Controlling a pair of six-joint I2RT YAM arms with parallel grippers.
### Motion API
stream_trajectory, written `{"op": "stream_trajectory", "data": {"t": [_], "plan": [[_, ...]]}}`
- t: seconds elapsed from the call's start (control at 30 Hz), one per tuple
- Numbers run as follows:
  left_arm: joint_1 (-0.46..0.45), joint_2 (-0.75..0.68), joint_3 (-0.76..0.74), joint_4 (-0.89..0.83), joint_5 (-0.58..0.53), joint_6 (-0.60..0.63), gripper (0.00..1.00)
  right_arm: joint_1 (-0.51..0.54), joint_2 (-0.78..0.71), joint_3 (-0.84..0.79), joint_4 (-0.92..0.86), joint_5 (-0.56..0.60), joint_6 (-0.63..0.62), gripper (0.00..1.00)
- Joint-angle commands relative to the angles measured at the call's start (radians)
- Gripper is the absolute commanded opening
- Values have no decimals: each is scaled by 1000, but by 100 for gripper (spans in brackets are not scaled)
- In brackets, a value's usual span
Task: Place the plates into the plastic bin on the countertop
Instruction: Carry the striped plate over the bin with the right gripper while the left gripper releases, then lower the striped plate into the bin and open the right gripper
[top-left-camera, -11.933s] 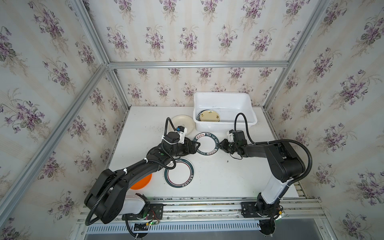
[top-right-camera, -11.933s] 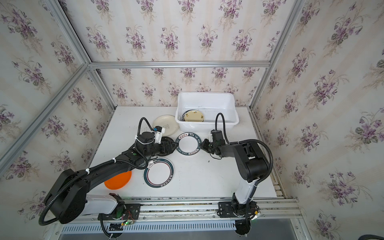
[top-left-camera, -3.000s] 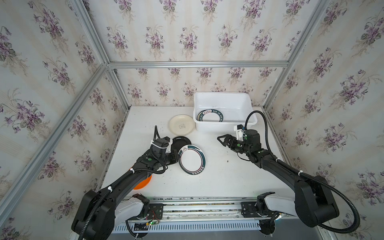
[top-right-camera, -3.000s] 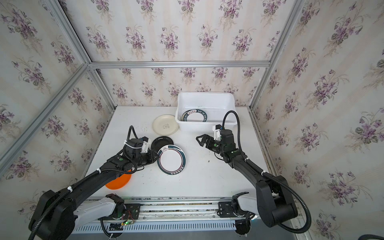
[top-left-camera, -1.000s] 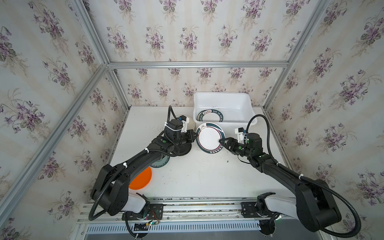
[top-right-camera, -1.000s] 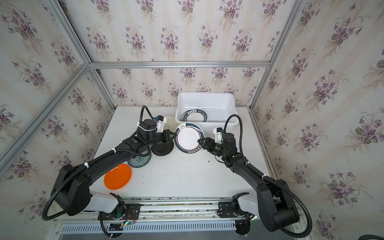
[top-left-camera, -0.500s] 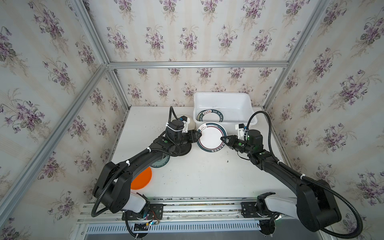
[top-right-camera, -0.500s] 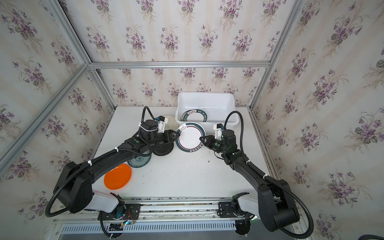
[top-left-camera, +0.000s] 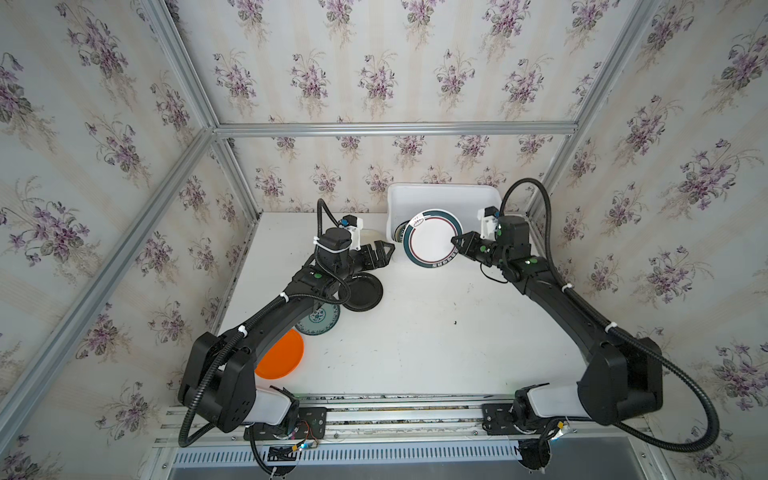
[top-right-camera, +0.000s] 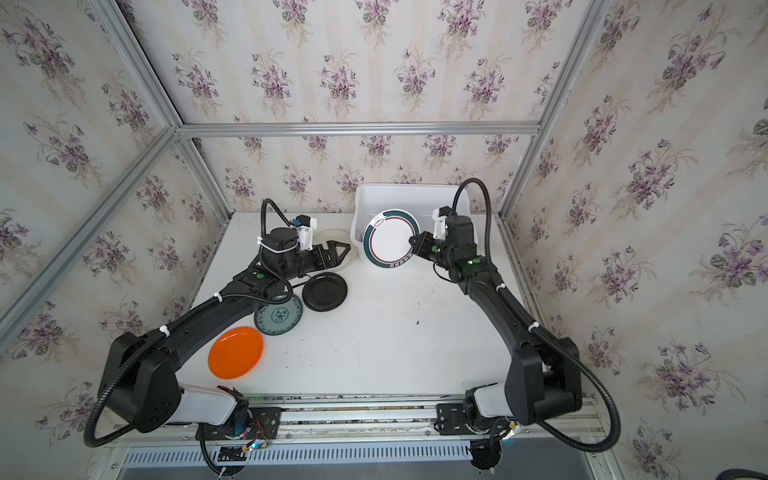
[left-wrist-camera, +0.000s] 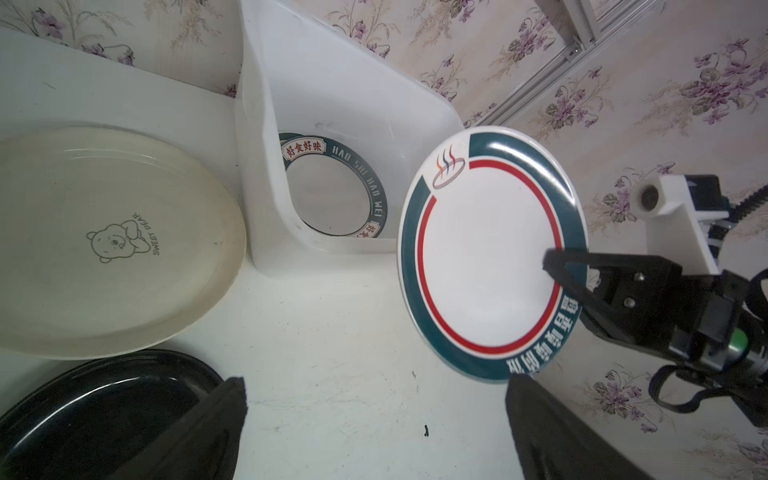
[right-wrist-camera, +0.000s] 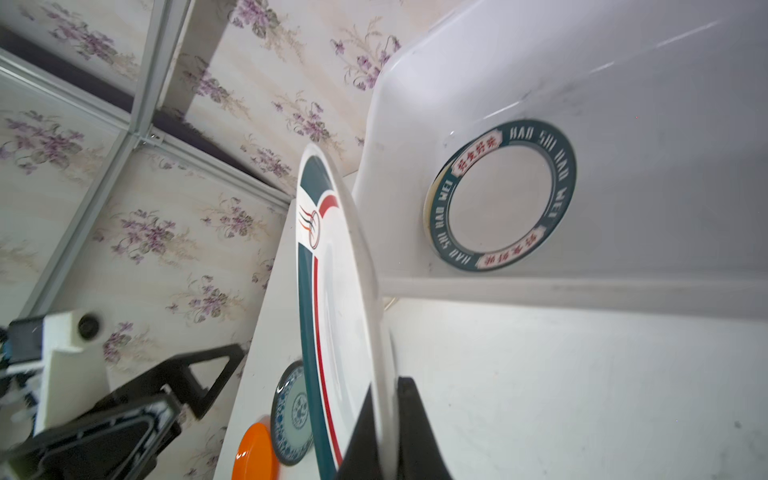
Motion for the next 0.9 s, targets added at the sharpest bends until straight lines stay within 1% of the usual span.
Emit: {"op": "stream_trajectory", "data": {"t": [0.0, 0.23, 0.4, 0.47, 0.57, 0.73, 0.87], "plan": [[26, -14, -1, 18, -37, 7, 100, -29, 103, 136, -35, 38, -92, 0], [83, -18, 10, -3, -58, 5, 100, -57, 438, 448, -52, 14, -82, 0], [98, -24, 33, -30, -74, 29, 99, -60, 675, 668, -163, 11, -86, 0], [100, -28, 35, -46, -90, 39, 99, -60, 756, 739, -188, -10, -80, 0], [104, -28, 31, -57, -102, 43, 100, -58, 838, 808, -220, -15, -82, 0], [113, -10, 32, -64, -100, 37, 99, -56, 901, 866, -280, 17, -119, 0], [120, 12, 40, -64, -96, 36, 100, -47, 951, 934, -376, 56, -150, 0]]}}
